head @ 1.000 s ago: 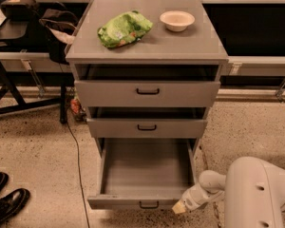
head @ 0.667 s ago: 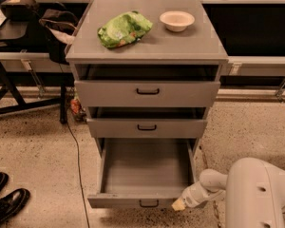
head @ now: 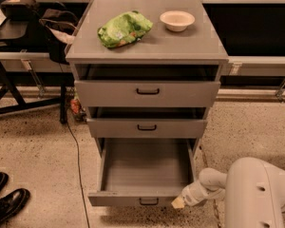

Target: Close bottom drawer

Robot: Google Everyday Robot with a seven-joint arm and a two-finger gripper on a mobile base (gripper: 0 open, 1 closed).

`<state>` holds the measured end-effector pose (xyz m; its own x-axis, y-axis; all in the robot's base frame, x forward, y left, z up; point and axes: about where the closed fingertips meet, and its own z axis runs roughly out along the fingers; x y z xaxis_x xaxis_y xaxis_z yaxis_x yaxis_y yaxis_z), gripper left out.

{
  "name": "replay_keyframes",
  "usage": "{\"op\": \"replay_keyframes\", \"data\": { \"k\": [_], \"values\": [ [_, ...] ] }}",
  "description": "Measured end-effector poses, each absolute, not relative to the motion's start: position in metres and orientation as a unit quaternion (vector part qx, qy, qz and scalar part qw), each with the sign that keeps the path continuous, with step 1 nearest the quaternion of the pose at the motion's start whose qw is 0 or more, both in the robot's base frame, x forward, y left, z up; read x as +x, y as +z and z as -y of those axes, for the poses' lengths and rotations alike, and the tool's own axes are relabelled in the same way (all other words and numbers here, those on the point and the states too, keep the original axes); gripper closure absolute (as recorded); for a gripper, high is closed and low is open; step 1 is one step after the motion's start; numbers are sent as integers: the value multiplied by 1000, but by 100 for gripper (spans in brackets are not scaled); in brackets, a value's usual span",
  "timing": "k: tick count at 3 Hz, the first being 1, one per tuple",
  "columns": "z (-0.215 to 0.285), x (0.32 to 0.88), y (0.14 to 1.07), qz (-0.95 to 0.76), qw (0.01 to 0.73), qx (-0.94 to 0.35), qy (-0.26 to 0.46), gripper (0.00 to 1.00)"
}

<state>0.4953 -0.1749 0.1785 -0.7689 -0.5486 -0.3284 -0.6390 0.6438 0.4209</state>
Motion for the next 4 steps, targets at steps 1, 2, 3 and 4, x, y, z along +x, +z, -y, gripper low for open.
{"op": "replay_keyframes", "data": {
  "k": [1,2,3,4],
  "values": [
    [174,509,180,-904,98,-326,258,100],
    [169,532,186,-908,118,-320,244,100],
    [167,539,187,-909,127,-317,240,100],
    [164,562,192,-911,153,-311,222,100]
  ]
}}
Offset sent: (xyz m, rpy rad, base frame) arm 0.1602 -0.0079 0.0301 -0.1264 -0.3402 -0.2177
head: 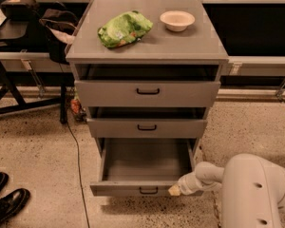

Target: Close bottom drawer

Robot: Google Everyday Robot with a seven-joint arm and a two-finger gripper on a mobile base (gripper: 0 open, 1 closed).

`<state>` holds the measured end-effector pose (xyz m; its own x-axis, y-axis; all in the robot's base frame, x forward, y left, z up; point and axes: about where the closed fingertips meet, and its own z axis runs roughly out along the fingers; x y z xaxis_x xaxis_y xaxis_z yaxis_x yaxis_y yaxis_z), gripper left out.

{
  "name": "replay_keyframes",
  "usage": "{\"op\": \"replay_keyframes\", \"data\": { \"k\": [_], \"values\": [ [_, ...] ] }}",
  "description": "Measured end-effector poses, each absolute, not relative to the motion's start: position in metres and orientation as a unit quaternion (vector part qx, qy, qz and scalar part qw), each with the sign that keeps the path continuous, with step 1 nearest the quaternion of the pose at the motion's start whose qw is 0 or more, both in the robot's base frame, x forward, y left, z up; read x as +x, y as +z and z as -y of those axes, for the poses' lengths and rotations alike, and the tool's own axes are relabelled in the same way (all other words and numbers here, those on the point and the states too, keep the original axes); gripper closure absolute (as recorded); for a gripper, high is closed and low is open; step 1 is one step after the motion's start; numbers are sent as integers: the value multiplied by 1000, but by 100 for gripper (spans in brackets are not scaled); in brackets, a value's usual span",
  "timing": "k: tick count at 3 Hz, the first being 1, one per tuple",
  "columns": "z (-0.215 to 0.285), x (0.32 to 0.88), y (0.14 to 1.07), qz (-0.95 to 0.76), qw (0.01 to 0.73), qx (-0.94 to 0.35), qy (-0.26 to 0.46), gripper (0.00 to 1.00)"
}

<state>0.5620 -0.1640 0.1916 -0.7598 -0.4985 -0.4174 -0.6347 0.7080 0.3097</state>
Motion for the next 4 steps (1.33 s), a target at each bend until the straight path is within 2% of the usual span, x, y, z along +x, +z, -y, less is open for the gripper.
{"op": "replay_keyframes", "data": {
  "k": [2,4],
  "values": [
    [164,598,203,-917,182,-300,188,100],
    [164,601,201,-920,189,-292,182,100]
  ]
}}
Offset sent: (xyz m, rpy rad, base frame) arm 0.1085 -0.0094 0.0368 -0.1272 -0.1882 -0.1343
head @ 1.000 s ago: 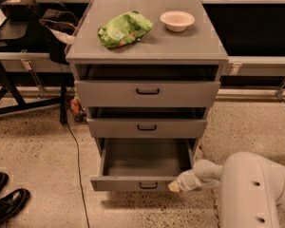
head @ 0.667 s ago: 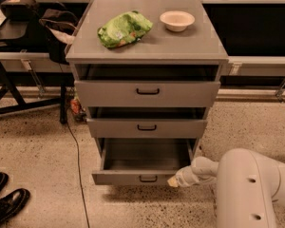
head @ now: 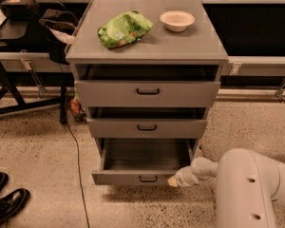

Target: Close bottom drawer

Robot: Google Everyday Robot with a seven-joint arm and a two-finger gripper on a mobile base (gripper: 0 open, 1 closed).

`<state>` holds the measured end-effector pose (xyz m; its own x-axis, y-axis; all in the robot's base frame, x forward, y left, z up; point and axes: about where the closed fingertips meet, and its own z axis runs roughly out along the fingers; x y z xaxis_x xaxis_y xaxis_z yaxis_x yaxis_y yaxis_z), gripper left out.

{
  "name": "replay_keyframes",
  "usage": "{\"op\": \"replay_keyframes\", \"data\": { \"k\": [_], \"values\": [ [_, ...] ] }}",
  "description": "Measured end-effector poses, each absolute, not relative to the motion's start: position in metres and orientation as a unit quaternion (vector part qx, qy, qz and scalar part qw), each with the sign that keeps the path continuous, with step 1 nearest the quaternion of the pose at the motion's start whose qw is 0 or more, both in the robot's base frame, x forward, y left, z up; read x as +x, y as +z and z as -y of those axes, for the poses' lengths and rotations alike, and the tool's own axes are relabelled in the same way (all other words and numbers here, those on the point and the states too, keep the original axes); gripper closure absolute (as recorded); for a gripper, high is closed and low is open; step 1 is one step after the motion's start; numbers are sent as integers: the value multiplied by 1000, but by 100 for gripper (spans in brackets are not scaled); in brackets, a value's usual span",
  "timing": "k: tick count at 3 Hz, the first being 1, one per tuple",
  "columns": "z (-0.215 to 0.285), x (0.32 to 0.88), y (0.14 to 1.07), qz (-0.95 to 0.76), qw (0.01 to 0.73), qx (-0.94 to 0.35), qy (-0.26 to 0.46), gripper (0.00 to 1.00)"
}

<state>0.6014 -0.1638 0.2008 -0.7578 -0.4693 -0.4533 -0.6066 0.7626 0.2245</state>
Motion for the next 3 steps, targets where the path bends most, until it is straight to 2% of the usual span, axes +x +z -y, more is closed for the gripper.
{"op": "replay_keyframes", "data": {
  "k": [2,3],
  "values": [
    [170,667,225,-910,284,-281,113,100],
    [171,662,225,-912,277,-280,116,100]
  ]
}}
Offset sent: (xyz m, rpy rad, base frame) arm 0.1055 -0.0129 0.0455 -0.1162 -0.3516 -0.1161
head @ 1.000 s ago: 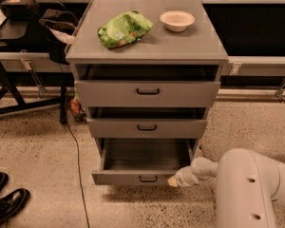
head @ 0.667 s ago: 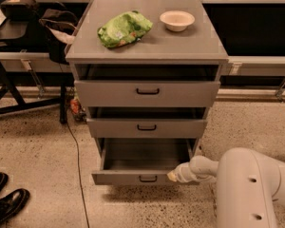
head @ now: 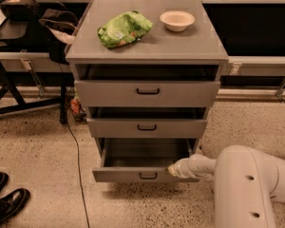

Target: Close bottom drawer

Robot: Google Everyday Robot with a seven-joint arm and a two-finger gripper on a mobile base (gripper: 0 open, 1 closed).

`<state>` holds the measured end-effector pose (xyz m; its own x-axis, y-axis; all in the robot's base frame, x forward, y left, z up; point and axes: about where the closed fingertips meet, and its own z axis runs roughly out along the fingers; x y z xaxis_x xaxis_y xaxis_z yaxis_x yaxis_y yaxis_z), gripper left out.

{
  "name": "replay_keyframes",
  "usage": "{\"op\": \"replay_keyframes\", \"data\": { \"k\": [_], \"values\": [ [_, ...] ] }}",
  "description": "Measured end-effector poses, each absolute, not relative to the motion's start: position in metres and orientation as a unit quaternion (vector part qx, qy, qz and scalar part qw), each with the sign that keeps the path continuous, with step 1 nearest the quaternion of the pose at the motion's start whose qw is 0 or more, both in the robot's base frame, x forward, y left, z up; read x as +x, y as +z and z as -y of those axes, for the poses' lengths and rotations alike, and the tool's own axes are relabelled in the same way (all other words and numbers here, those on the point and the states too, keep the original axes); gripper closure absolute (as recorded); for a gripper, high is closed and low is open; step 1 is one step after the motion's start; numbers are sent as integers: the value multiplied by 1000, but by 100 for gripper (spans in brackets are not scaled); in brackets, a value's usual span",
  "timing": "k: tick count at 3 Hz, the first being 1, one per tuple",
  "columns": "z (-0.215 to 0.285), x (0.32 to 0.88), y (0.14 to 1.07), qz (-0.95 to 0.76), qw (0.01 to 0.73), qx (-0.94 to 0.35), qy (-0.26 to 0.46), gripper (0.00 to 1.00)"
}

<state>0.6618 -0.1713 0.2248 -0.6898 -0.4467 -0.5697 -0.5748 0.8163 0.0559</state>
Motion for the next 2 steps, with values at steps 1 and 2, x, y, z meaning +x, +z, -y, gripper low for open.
{"op": "replay_keyframes", "data": {
  "k": [1,2],
  "values": [
    [178,644,226,-918,249,-280,127,100],
    [187,625,226,-928,221,-270,134,100]
  ]
}}
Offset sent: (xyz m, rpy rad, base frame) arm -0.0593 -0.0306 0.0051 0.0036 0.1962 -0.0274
